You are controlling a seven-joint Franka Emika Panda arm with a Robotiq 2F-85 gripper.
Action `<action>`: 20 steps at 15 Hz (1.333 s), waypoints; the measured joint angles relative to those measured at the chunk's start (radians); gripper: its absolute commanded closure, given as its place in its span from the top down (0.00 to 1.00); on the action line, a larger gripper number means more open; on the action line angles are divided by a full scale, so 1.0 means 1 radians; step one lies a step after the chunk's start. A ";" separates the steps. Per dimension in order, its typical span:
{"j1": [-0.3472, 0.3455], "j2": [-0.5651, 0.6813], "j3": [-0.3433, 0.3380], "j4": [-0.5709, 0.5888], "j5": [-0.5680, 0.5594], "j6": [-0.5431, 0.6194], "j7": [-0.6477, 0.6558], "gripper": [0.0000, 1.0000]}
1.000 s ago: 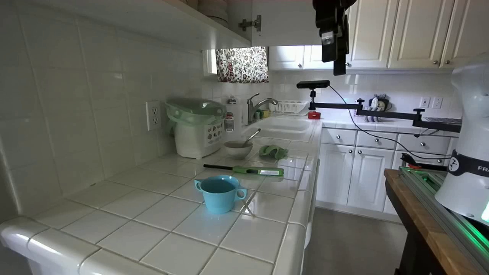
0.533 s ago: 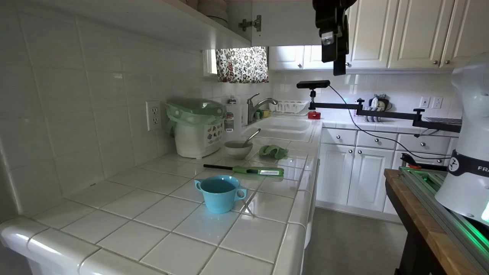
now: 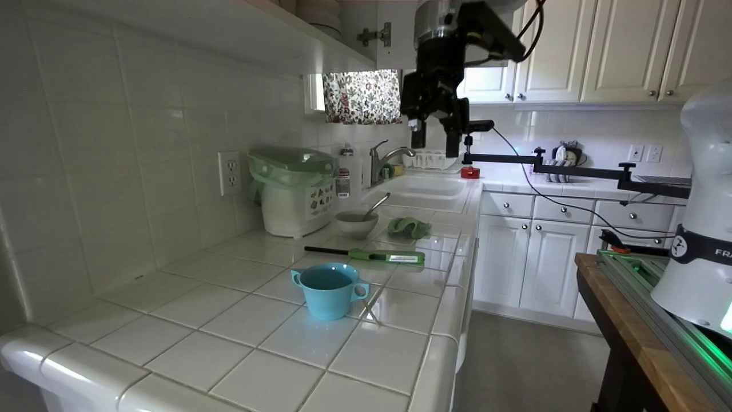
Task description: Move the lighter to the left
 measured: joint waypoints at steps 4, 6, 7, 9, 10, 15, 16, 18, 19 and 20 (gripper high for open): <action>-0.010 0.123 -0.051 0.012 0.001 0.124 -0.032 1.00; -0.010 0.170 -0.057 0.021 -0.014 0.166 -0.036 1.00; -0.010 0.191 -0.059 0.025 -0.029 0.176 -0.037 1.00; -0.010 0.228 -0.064 0.027 -0.080 0.186 -0.040 1.00; -0.010 0.245 -0.068 0.027 -0.127 0.186 -0.040 1.00; -0.013 0.301 -0.119 0.032 -0.308 0.252 -0.020 1.00; -0.013 0.302 -0.120 0.034 -0.309 0.252 -0.020 1.00; -0.010 0.302 -0.117 0.037 -0.309 0.252 -0.016 1.00; -0.010 0.302 -0.117 0.038 -0.309 0.251 -0.016 1.00; -0.010 0.303 -0.117 0.038 -0.309 0.252 -0.018 1.00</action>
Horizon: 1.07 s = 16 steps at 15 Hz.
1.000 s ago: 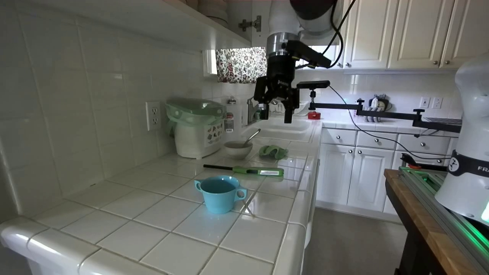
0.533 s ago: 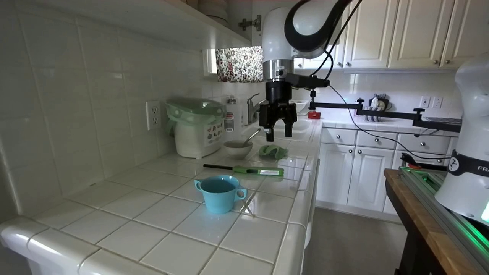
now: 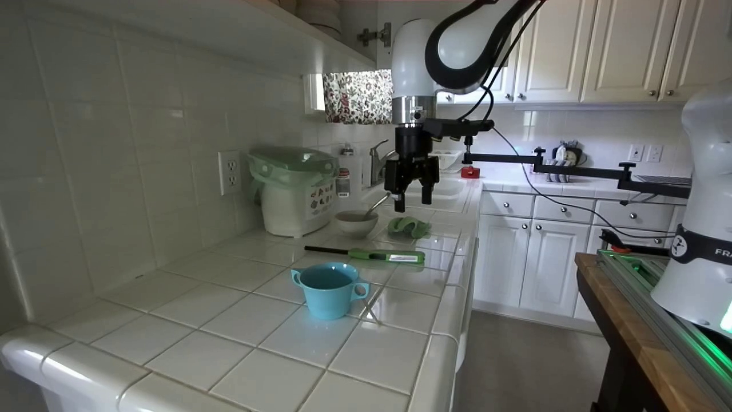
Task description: Move the lighter to the left
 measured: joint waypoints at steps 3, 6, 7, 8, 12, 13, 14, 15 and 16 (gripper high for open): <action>0.000 0.007 -0.004 0.010 -0.007 0.025 -0.052 1.00; 0.000 0.016 -0.005 0.032 -0.043 0.058 -0.141 1.00; 0.000 0.022 -0.005 0.038 -0.043 0.070 -0.182 1.00; 0.000 0.030 -0.005 0.044 -0.043 0.081 -0.223 1.00; -0.004 0.080 -0.005 0.059 -0.041 0.112 -0.354 1.00; -0.006 0.094 -0.006 0.065 -0.042 0.112 -0.366 1.00; -0.007 0.107 -0.010 0.071 -0.046 0.112 -0.367 1.00; -0.006 0.118 -0.018 0.079 -0.073 0.108 -0.354 1.00; -0.003 0.128 -0.028 0.088 -0.109 0.099 -0.329 1.00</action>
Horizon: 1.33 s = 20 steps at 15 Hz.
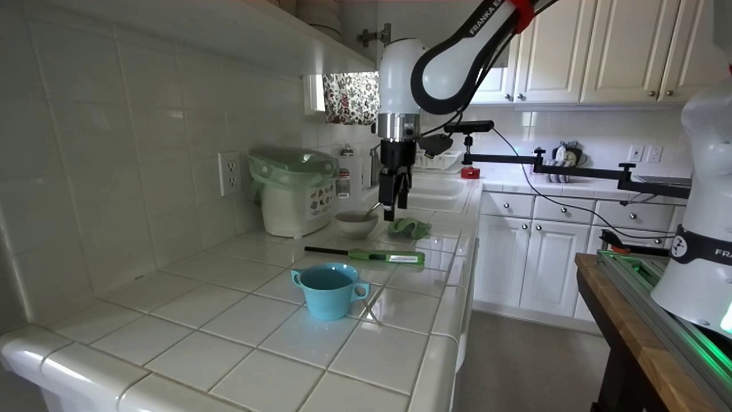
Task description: Move the lighter to the left
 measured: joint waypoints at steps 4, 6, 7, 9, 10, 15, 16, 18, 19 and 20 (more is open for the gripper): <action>0.038 0.028 -0.017 0.034 -0.121 -0.083 0.110 1.00; 0.071 0.044 -0.016 0.038 -0.170 -0.115 0.165 1.00; 0.087 0.053 -0.016 0.040 -0.195 -0.127 0.191 1.00; 0.111 0.074 -0.017 0.047 -0.244 -0.136 0.236 1.00; 0.118 0.082 -0.019 0.051 -0.265 -0.135 0.247 1.00; 0.124 0.125 -0.044 0.074 -0.350 -0.074 0.267 1.00; 0.124 0.136 -0.053 0.078 -0.368 -0.057 0.268 1.00; 0.124 0.164 -0.066 0.088 -0.384 -0.020 0.268 1.00; 0.124 0.176 -0.070 0.094 -0.384 -0.011 0.268 1.00; 0.124 0.183 -0.071 0.100 -0.384 -0.006 0.268 1.00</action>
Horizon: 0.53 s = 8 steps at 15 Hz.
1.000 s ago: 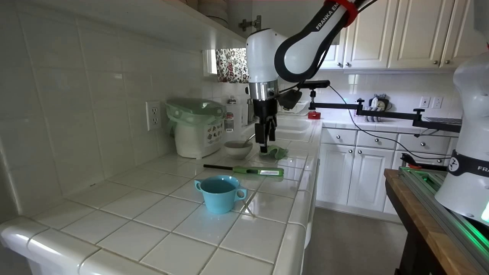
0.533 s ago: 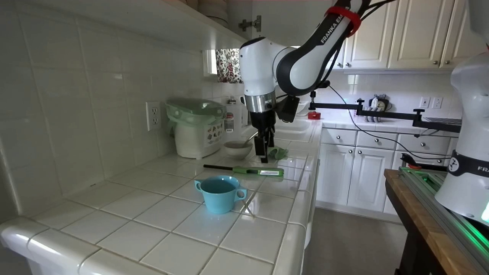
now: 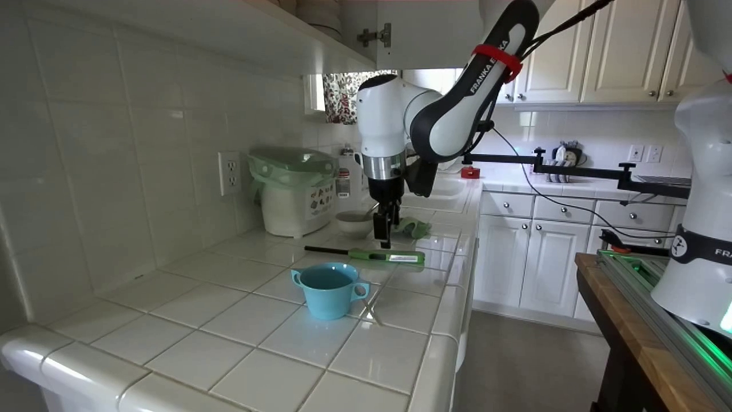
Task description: Move the lighter to the left
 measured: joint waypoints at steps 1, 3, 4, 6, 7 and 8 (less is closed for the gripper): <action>0.000 0.002 0.000 0.003 0.000 0.000 0.000 1.00; 0.002 0.002 0.000 0.006 0.001 0.000 0.000 1.00; 0.002 0.005 -0.001 0.006 0.001 -0.005 0.000 1.00; 0.003 0.022 -0.001 0.007 0.001 -0.012 0.000 1.00; 0.006 0.037 0.000 0.009 0.001 -0.017 0.000 1.00; 0.012 0.055 0.000 0.013 0.002 -0.019 0.000 1.00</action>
